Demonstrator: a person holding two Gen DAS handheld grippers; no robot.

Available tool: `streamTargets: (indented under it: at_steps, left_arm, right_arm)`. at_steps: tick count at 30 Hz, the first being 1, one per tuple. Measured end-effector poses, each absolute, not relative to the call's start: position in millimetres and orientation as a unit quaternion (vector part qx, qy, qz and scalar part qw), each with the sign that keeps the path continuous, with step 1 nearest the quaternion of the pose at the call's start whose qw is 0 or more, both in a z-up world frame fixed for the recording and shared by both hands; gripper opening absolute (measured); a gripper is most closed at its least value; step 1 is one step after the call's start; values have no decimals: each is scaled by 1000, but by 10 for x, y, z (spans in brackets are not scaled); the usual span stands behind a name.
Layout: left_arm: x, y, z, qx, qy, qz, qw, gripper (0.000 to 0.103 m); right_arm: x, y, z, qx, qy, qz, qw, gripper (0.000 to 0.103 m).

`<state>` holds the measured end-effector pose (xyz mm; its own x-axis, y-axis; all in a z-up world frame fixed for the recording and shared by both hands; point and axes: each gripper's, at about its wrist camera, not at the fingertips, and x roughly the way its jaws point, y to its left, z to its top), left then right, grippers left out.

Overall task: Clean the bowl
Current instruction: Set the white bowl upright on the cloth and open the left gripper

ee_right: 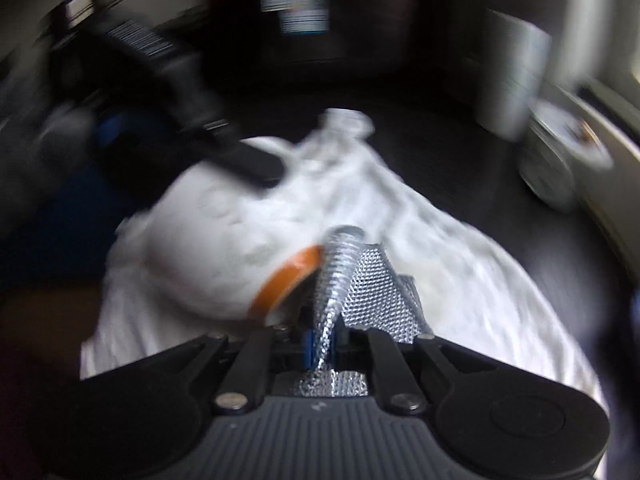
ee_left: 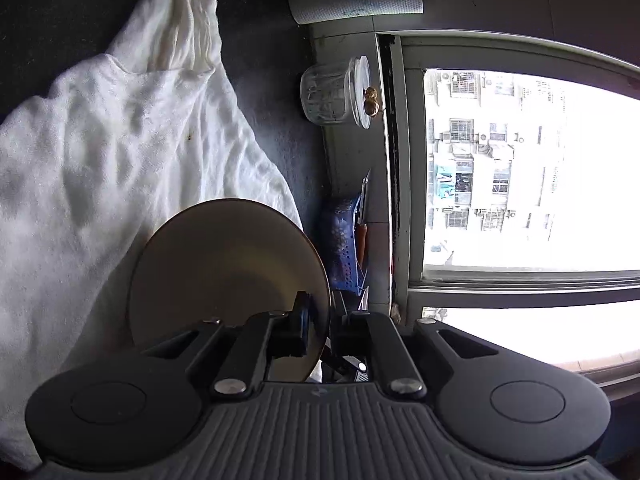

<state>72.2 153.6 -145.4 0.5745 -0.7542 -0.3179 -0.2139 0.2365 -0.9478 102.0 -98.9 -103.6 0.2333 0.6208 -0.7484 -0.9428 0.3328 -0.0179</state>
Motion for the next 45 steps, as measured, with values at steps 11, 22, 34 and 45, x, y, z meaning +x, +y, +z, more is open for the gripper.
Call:
streamTargets:
  at_steps: [11,22,34,45]
  left_arm:
    - [731,1534,-1493,-582,420,-210,664,11]
    - [762,1498,-1350,-527,426,-199,708,11]
    - [788,418,-751,-61,445,-258,856,11]
    - [45,-495,-1053,449,390,-360,719,11]
  right_arm:
    - [1010,-1002,-1004,-297,304,563,709,7]
    - [728,-1054,-921,-293,273,604,689,7]
    - [877,-1832,-718,-53,351,470,808,7]
    - [787,-2104,-666,38,364,407,837,7]
